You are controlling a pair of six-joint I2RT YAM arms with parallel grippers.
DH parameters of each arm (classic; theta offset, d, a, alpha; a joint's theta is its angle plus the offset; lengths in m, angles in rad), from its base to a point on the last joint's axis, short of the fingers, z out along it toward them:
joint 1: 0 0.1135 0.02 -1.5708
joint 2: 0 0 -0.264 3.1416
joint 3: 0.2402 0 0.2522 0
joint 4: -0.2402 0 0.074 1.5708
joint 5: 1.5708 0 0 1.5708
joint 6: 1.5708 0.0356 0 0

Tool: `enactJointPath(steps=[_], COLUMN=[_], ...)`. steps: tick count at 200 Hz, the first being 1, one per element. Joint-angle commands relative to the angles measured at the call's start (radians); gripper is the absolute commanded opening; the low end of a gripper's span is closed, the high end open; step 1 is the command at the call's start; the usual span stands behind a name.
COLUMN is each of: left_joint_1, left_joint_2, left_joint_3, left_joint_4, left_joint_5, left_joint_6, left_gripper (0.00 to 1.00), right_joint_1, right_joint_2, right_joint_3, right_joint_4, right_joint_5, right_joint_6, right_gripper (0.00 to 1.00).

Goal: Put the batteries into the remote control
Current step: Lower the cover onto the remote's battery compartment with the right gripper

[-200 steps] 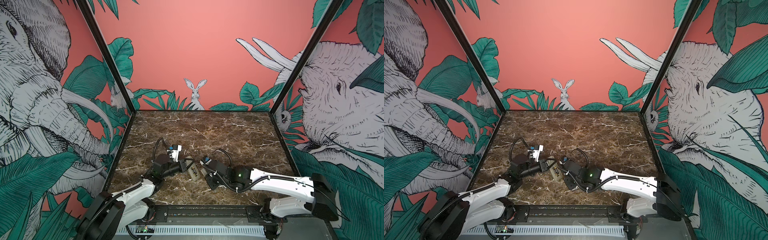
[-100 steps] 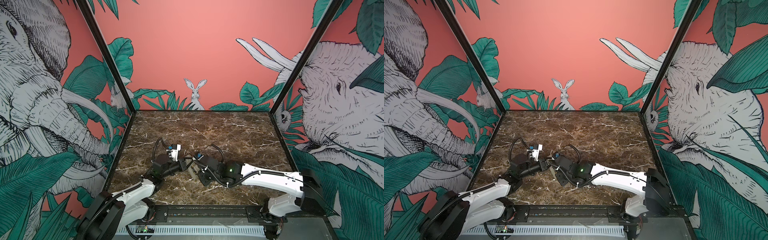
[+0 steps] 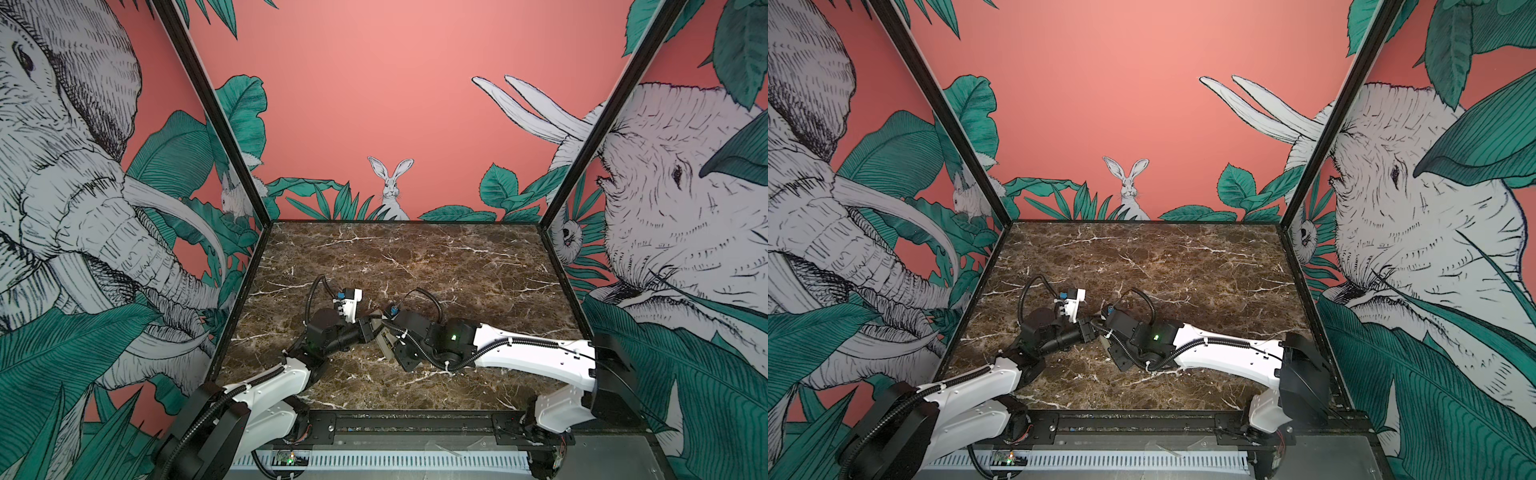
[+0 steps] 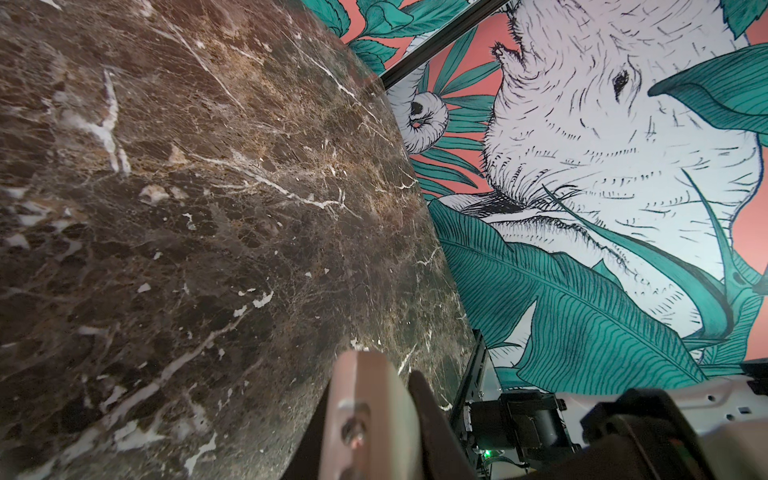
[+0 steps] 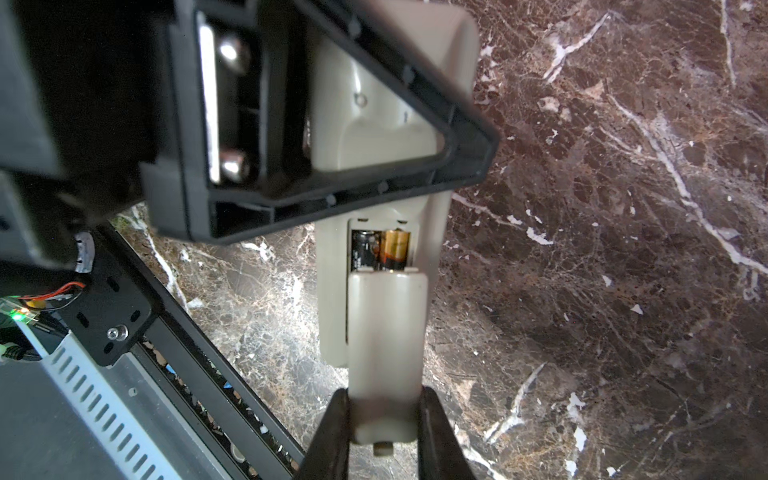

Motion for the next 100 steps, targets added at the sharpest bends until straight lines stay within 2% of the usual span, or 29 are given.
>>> enactJointPath(steps=[1, 100], left_joint_1=[-0.005, -0.007], left_joint_2=[-0.013, 0.015], left_joint_3=[-0.008, -0.017], left_joint_4=[0.049, 0.082], left_joint_5=[0.001, 0.017], left_joint_6=[0.007, 0.003], left_gripper=[0.00, 0.00], right_joint_1=[-0.005, -0.037], right_joint_2=[0.012, 0.048], right_joint_3=[0.020, 0.024], right_joint_4=[0.008, 0.055], right_joint_5=[-0.007, -0.039], right_joint_6=[-0.002, -0.015], right_gripper=[0.17, 0.17])
